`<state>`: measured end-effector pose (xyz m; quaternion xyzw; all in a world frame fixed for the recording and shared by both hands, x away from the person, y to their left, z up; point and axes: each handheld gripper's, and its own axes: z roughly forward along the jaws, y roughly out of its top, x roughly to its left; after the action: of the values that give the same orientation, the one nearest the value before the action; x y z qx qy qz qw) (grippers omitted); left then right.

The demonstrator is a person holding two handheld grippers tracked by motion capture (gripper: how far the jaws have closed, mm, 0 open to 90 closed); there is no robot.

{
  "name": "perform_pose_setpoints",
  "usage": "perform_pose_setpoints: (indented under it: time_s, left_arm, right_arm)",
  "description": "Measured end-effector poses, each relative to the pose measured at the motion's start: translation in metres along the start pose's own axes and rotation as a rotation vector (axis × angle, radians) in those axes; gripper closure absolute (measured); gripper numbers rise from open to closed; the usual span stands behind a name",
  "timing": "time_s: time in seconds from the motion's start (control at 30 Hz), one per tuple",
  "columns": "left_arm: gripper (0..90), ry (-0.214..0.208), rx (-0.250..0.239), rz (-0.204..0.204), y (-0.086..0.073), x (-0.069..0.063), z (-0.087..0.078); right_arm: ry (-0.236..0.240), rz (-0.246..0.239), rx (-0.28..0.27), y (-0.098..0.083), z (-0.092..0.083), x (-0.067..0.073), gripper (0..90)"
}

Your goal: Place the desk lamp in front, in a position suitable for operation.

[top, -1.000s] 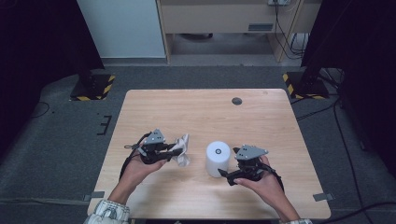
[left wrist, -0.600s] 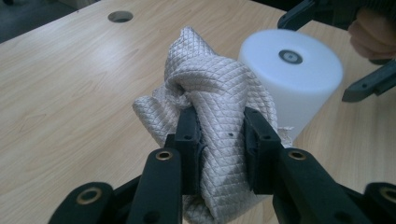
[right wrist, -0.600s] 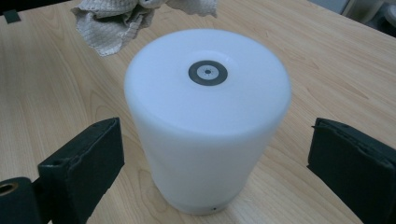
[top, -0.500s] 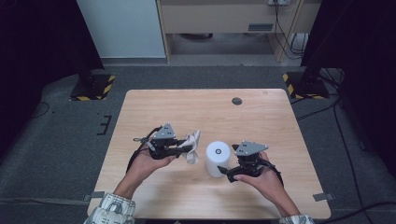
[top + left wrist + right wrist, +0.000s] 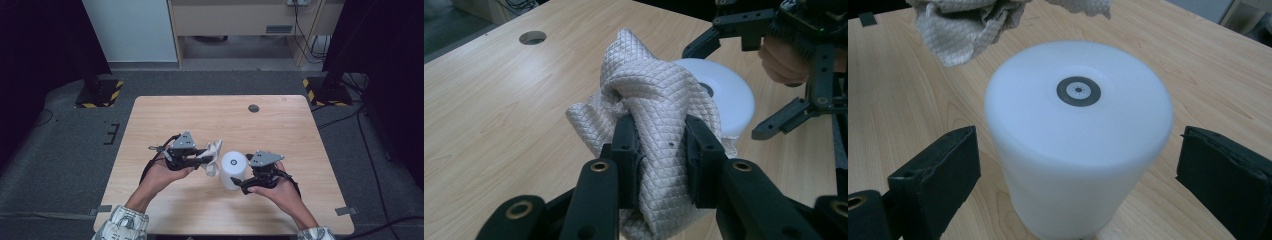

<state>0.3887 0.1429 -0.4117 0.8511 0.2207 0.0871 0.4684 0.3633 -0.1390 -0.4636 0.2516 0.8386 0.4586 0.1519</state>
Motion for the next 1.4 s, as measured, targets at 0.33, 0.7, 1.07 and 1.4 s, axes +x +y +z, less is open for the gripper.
perform_pose_setpoints:
  time_s: [0.33, 0.7, 1.07, 1.4]
  left_arm:
    - [69.9, -0.043, 0.014, 0.044, 0.016, -0.018, 0.006]
    - [69.8, -0.11, 0.074, 0.062, 0.016, -0.034, 0.033]
    - [69.8, -0.022, 0.075, 0.038, 0.022, -0.017, 0.043]
    - [69.7, -0.104, 0.074, 0.053, 0.006, -0.031, 0.021]
  right_arm:
    - [-0.008, -0.012, 0.008, 0.005, 0.018, 0.002, 8.1]
    - [0.04, -0.027, 0.0, 0.008, 0.024, 0.011, 8.8]
    - [0.048, -0.029, 0.003, 0.008, 0.024, 0.012, 8.8]
    - [0.043, -0.02, -0.009, 0.006, 0.026, 0.013, 8.7]
